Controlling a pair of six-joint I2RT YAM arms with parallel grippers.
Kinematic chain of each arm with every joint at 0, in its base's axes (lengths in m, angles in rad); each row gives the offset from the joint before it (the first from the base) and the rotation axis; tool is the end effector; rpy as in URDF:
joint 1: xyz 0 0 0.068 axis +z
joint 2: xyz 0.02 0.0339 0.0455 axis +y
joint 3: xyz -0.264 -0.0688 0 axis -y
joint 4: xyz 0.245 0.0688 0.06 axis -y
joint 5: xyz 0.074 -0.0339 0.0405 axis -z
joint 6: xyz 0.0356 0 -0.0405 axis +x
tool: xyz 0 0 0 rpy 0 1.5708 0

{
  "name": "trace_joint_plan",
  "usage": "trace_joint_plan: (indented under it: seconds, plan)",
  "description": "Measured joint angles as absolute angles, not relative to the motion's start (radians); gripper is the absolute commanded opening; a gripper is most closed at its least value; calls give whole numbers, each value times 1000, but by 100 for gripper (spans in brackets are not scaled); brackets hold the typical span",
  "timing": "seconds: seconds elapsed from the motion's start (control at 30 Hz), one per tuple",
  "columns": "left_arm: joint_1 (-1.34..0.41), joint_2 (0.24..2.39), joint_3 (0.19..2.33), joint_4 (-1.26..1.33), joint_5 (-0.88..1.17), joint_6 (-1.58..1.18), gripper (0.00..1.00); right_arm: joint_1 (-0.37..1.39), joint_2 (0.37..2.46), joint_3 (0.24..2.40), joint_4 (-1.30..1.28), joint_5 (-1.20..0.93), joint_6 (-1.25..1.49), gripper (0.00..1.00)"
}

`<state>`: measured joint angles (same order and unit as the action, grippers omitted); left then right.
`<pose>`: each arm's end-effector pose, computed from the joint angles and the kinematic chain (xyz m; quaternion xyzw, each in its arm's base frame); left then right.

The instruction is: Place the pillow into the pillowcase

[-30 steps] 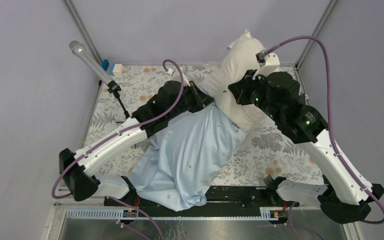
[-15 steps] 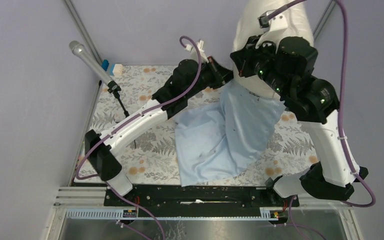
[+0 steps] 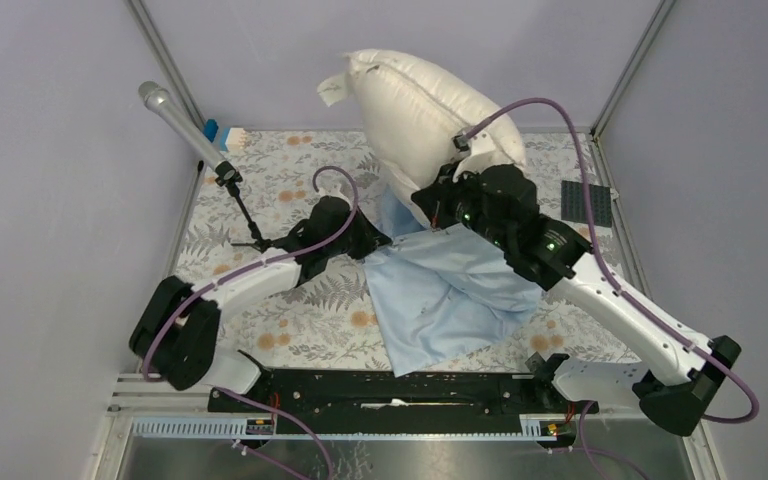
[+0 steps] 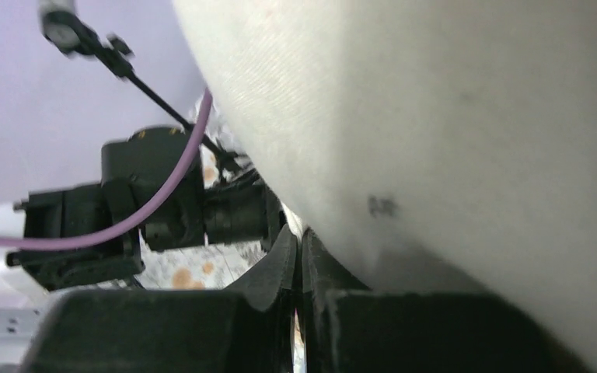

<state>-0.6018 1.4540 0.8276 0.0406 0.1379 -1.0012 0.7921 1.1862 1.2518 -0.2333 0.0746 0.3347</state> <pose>0.2560 -0.1818 0.2203 -0.1425 0.8681 -0.3811 0.2845 0.1911 0.1899 0.4159 -0.1496 0.7489 0.3204 0.5605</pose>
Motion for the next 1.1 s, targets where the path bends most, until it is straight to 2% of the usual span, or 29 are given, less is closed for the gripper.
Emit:
trace_joint_plan:
  seconds: [0.1, 0.2, 0.3, 0.37, 0.57, 1.1]
  plan:
    - [-603, 1360, 812, 54, 138, -1019, 16, 788, 1143, 1290, -231, 116, 365, 0]
    - [-602, 1280, 789, 77, 137, -1040, 40, 782, 1117, 1298, -227, 138, 390, 0]
    - [-601, 1272, 789, 86, 135, -1053, 57, 779, 1116, 1298, -228, 139, 408, 0]
    - [-598, 1284, 789, 80, 134, -1056, 65, 779, 1123, 1298, -228, 137, 416, 0]
    - [-598, 1302, 793, 65, 102, -1073, 73, 779, 1126, 1296, -227, 132, 428, 0]
    - [-583, 1340, 835, 26, 9, -1127, 72, 779, 1123, 1274, -212, 118, 435, 0]
